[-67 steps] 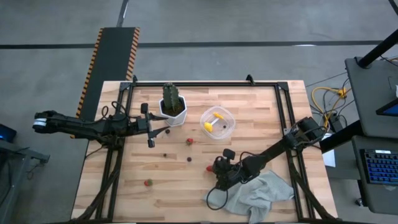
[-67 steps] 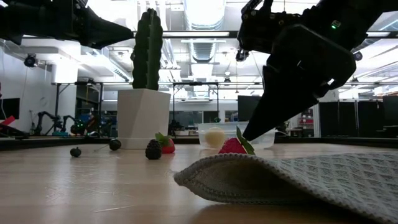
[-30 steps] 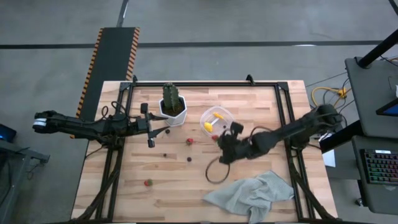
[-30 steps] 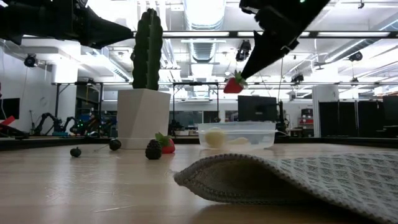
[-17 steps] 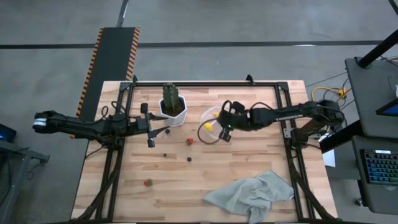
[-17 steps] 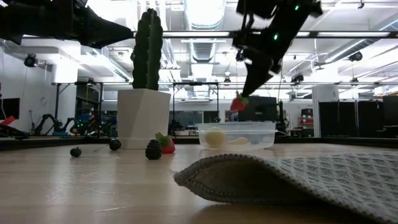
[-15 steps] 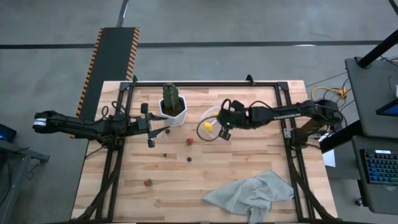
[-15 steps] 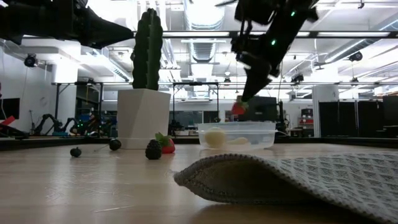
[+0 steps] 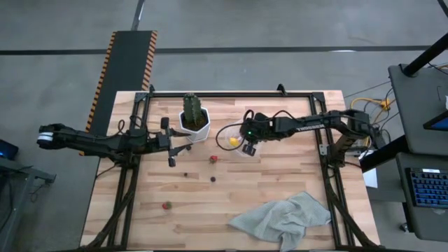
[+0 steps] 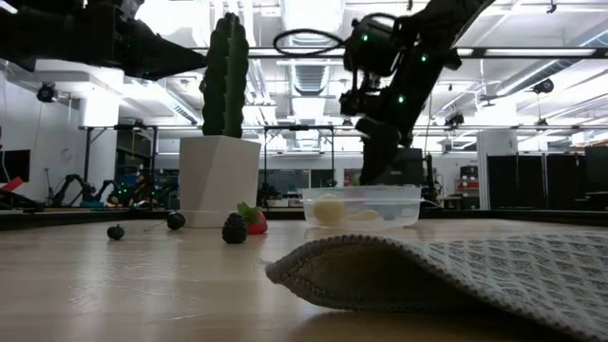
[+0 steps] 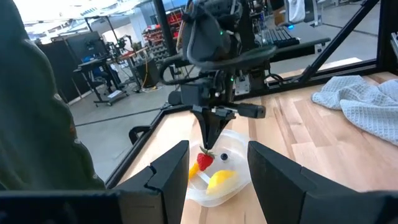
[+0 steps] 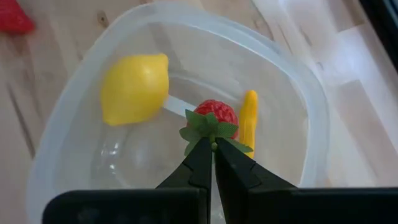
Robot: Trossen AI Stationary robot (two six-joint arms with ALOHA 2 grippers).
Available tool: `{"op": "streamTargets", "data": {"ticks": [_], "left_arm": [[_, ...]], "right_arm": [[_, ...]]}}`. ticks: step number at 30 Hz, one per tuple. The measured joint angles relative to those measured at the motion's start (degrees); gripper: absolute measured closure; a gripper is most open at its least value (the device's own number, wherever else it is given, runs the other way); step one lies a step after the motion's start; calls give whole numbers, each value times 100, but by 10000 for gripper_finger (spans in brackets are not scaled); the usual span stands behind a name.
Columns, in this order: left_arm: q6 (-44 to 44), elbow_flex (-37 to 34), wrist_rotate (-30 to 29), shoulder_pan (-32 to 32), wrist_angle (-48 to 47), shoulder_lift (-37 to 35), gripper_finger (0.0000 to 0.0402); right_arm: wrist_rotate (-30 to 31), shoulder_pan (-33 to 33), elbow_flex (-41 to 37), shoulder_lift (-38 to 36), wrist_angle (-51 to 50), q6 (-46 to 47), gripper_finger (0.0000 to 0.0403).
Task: Pick and placing Produce into tupperware
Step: Put the middle right red strawberry into the transparent container, then put the black cherry into the transparent container
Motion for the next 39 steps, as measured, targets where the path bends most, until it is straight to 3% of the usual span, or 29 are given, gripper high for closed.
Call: {"op": "streamTargets", "data": {"ticks": [5,17,28,34,39], "left_arm": [[0,0,0,-1,0,29,251],[-3,4,0,0,1,29,251],[4,15,0,-2,2,25,251],[7,15,-2,-1,9,-20,251],[9,48,0,-2,14,-64,251]], "right_arm": [[-394,-102,-2,197,284,-20,395],[-439,-101,-4,282,358,-130,391],[-443,-101,-6,242,307,57,306],[-758,188,18,-555,474,-12,277],[-1016,982,-134,-1607,783,-199,278]]}}
